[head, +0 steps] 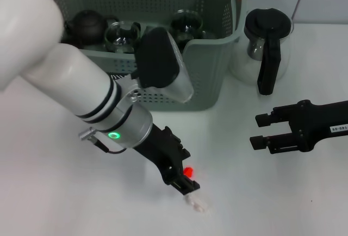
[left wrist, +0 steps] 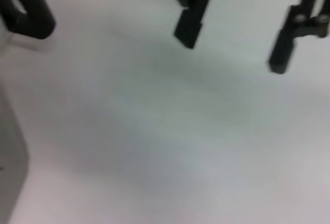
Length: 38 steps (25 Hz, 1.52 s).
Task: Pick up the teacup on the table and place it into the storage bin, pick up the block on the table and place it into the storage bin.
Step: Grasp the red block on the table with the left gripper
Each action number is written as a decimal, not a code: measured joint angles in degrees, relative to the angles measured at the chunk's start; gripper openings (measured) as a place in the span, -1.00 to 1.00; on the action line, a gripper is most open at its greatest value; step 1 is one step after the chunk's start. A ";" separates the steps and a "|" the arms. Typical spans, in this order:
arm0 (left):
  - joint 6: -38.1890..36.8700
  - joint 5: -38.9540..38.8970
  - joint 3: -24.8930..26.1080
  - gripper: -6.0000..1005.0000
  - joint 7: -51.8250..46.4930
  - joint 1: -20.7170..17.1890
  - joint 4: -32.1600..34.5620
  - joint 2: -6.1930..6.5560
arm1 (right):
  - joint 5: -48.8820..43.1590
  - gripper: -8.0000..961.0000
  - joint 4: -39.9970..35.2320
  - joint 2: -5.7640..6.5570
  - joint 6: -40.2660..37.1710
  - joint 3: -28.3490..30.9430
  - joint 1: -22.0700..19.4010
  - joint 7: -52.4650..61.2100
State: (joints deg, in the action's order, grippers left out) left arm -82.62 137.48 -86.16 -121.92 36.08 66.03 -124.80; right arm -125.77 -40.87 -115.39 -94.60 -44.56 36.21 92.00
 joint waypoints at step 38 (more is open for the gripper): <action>12.51 8.39 -9.00 0.07 -7.33 1.37 -3.38 -0.01 | 0.01 0.46 0.00 -0.01 0.19 -0.09 -0.06 0.10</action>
State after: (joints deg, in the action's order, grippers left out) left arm -70.11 145.87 -95.16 -129.25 37.45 62.64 -124.81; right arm -125.77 -40.87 -115.40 -94.41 -44.64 36.15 92.10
